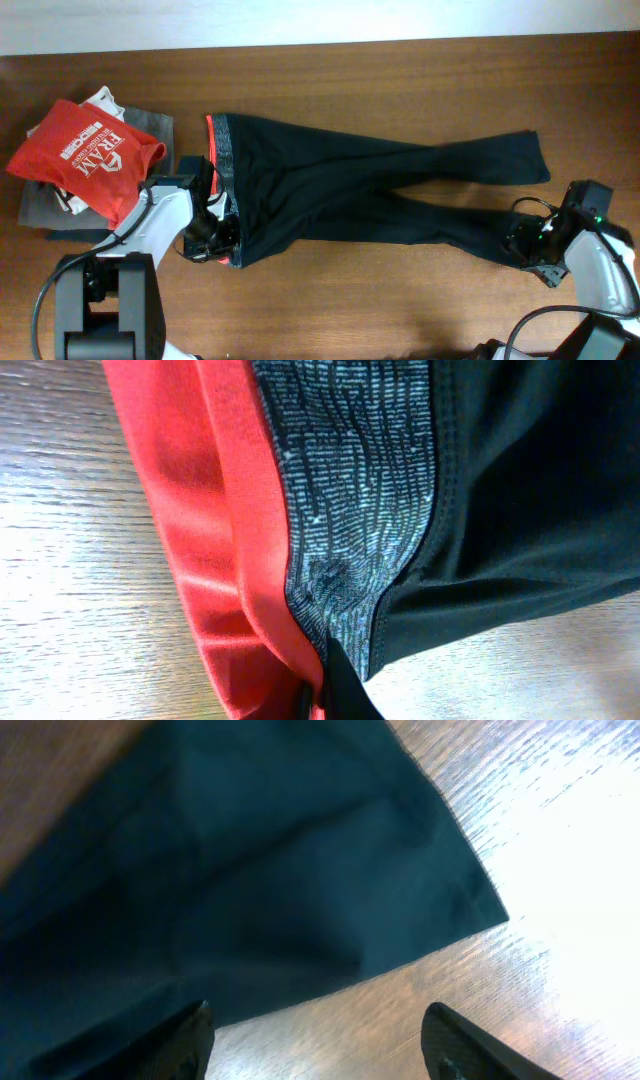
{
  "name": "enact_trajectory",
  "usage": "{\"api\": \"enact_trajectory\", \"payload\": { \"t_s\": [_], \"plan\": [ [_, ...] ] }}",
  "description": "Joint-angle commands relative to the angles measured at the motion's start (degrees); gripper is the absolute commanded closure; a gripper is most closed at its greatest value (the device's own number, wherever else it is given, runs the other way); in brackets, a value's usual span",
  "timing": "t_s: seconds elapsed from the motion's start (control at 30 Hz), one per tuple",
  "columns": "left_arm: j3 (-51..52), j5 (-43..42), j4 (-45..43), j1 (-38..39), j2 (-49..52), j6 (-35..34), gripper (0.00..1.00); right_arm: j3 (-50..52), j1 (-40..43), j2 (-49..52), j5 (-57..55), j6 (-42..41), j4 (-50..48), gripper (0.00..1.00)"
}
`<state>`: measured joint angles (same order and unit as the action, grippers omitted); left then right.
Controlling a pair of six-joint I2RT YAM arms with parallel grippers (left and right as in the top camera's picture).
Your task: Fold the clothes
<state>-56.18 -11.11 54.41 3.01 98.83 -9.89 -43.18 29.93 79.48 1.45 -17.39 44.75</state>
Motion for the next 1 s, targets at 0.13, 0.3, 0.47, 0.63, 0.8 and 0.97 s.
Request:
{"api": "enact_trajectory", "payload": {
  "t_s": [0.13, 0.3, 0.47, 0.63, 0.8, 0.97],
  "plan": [
    [0.22, 2.54, 0.57, -0.07, -0.70, 0.31, 0.99, 5.33, -0.22, 1.60, -6.58, -6.51, -6.60, 0.28],
    [0.22, 3.67, 0.55, -0.07, -0.70, 0.31, 0.99, 5.90, -0.22, 3.80, -7.04, -7.34, -9.99, 0.34],
    [-0.37, 3.67, 0.70, -0.74, -0.72, 0.33, 0.99, 5.90, -0.20, 5.27, -9.01, -7.34, -12.37, 0.53],
    [-3.45, 3.45, 1.53, -3.98, -1.14, 0.33, 0.99, 5.20, 1.22, 5.20, -9.29, -7.37, -10.29, 0.89],
    [-6.51, 3.37, 3.15, -7.87, -2.12, 0.31, 0.99, 2.32, 9.57, 5.16, -9.25, -7.56, -5.68, 0.96],
    [-6.78, -0.24, 3.02, -9.55, -2.45, 0.33, 0.99, -1.18, 16.63, 5.11, -5.16, -6.91, -1.84, 0.95]
  ]
}}
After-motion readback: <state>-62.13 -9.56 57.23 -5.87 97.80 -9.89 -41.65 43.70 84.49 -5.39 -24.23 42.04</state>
